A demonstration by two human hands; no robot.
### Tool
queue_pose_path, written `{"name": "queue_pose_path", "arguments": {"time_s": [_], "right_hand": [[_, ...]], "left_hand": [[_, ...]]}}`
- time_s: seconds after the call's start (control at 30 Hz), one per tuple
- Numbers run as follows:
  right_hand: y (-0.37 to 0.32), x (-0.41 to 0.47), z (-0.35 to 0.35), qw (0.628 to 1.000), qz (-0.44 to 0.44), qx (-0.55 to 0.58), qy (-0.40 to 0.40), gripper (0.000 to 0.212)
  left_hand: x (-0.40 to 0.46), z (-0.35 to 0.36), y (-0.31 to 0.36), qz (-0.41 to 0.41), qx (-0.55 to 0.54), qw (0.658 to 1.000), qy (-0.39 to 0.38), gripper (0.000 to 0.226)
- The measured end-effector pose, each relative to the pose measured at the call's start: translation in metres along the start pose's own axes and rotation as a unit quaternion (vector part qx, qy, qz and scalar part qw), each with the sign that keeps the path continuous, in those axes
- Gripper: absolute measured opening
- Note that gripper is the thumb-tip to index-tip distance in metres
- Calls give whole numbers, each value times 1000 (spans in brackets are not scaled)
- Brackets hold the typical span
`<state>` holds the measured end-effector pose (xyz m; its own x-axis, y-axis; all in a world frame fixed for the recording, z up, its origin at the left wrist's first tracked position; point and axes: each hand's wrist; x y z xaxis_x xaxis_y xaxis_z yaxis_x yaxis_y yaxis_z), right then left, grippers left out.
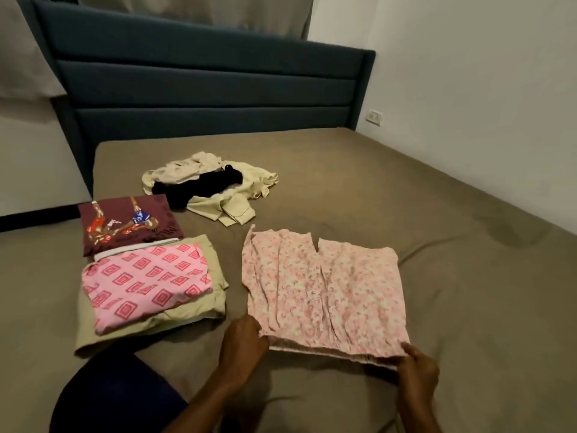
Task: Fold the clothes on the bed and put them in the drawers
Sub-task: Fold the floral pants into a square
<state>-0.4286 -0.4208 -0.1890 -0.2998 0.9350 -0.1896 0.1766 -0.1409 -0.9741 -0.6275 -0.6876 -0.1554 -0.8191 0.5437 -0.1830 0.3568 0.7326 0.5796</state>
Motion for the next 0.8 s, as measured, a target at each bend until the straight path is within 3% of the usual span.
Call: {"name": "queue_pose_path", "arguments": {"time_s": [0.17,0.3,0.4,0.5,0.57,0.63,0.7,0.8], "right_hand": [[21,-18,-24,998,7,-61,12,46],[20,-32,-28,985,-77,-154,1,50],[27,-44,-39,944,-180,-274,-32,54],[37,-49,-50,908,-214,-353,-68,66],[39,-49,-59,908,-231,-345,-54,64],[31,-49,-63,935,-217,-281,-11,58],[24,-52,-66,940,-208,-268,23,53],[32,-57,-67,902,-227,-368,6,48]], "left_hand": [[-33,14,-13,-25,100,993,-51,37],[-45,16,-13,22,97,994,-48,24],[-47,22,-16,67,102,991,-52,26],[-46,23,-23,108,97,987,-73,55],[-47,21,-25,125,72,987,-70,60],[-48,21,-27,141,40,988,-51,64],[-51,23,-25,147,34,988,-46,58],[-52,27,-26,132,80,983,-96,43]]}}
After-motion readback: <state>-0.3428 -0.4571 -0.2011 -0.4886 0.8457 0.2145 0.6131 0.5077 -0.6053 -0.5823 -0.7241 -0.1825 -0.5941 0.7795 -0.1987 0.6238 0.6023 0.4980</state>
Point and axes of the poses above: each hand's wrist, its own x-axis towards the middle knuckle, its own z-axis out of the palm, y = z × x, and after that the axes turned 10 degrees about -y, right-handed
